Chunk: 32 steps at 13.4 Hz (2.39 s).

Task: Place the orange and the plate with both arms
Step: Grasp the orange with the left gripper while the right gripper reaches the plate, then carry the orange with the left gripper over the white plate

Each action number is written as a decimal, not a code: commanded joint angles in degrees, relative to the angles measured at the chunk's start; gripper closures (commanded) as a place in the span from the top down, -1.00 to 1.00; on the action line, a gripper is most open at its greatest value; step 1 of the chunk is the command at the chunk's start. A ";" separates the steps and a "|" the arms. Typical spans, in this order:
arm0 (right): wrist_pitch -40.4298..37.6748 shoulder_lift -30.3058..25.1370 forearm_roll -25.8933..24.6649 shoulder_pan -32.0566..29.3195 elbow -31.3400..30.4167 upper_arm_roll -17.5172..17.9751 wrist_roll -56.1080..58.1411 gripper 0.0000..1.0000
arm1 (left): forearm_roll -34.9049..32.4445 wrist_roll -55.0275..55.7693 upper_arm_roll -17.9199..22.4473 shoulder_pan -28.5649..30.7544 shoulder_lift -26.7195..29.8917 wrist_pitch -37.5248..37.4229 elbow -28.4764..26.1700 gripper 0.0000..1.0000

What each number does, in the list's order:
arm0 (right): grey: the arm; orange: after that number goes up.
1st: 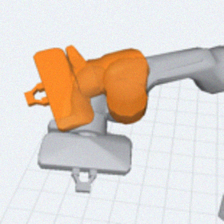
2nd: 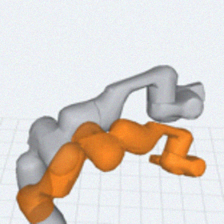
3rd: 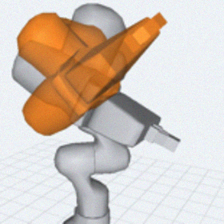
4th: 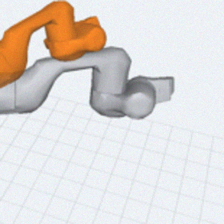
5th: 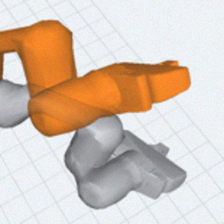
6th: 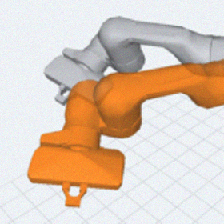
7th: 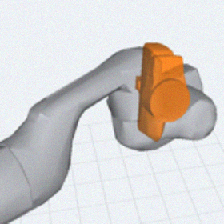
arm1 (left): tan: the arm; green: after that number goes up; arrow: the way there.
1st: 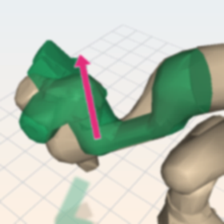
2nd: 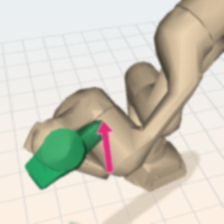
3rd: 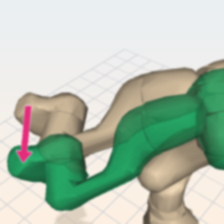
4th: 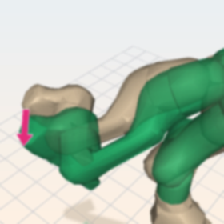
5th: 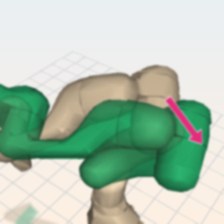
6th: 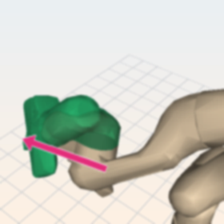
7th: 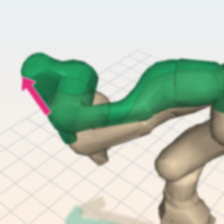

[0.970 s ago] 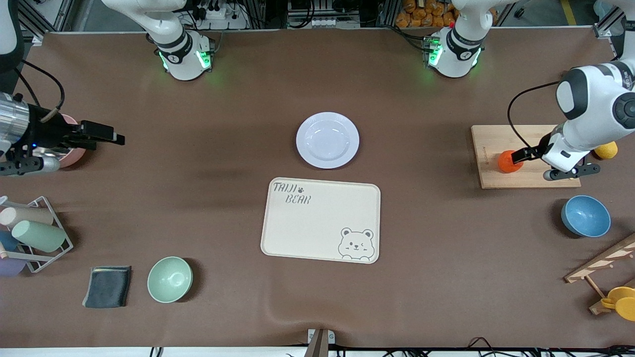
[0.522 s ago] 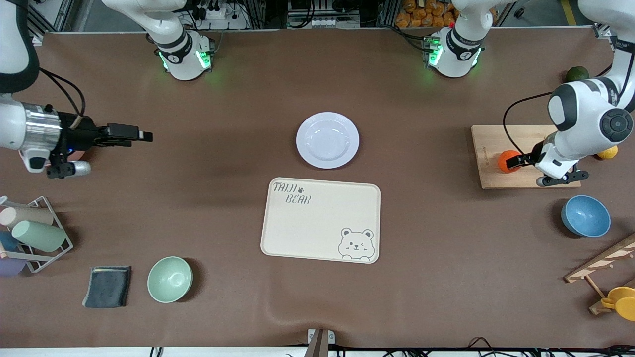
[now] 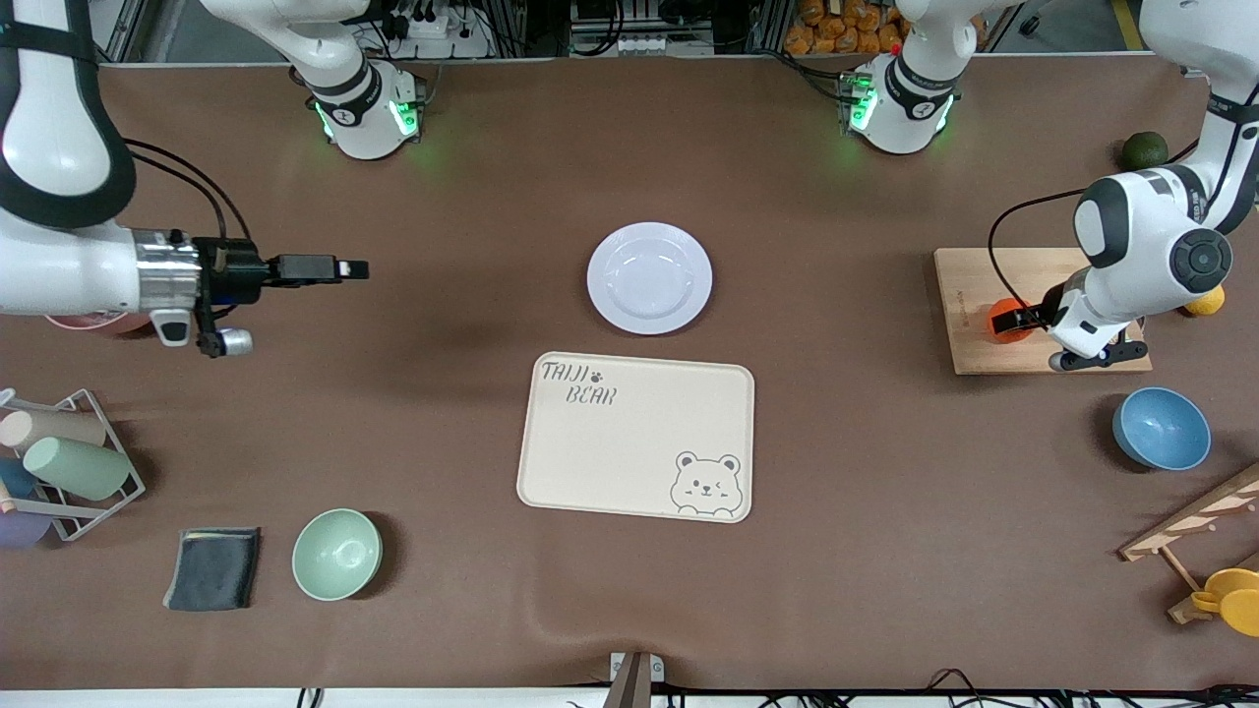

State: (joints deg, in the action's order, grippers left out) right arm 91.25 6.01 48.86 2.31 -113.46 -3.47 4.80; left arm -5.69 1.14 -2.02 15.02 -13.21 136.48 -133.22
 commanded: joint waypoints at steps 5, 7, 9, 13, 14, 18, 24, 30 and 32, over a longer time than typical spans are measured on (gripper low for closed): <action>5.78 -0.04 9.21 3.66 -7.03 -0.05 2.83 1.00 | -1.34 -0.35 -0.35 0.62 -1.99 1.24 -0.55 1.00; 5.78 1.37 13.09 3.49 -9.40 -0.14 8.79 1.00 | -1.34 -0.35 -0.27 0.62 -2.35 1.16 -0.46 0.56; 5.69 1.99 13.45 3.14 -9.58 -0.14 10.57 1.00 | -1.34 -0.35 -0.27 0.62 -3.05 1.24 -0.20 -0.12; 5.78 3.56 13.63 3.14 -9.76 -0.14 16.09 1.00 | -1.17 -0.53 -1.14 0.10 -0.52 -1.99 2.25 -0.97; 5.78 4.09 13.98 2.70 -10.37 -0.14 18.90 1.00 | -0.47 0.08 -3.49 0.01 0.54 -4.97 4.35 -1.00; 6.48 6.38 19.16 3.13 -12.92 -0.14 25.60 1.00 | 7.42 8.16 -13.95 -0.35 0.20 -22.02 18.24 -1.00; 8.49 8.05 21.10 3.57 -14.94 -0.05 30.35 1.00 | 8.24 34.32 -24.08 -8.23 -2.86 -22.23 23.88 -1.00; 23.07 8.40 34.53 15.51 -19.86 -0.14 36.76 1.00 | 7.62 55.35 -24.08 -26.25 -12.09 -19.60 30.38 -1.00; 23.53 9.89 36.21 16.06 -20.13 -0.05 39.56 1.00 | 7.89 60.96 -24.08 -29.86 -14.64 -16.53 30.12 -1.00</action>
State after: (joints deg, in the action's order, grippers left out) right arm 114.41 14.91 82.19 17.97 -132.76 -3.07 40.66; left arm 1.77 57.61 -26.58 -12.02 -24.69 118.23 -104.80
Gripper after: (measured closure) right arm 0.000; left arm 0.282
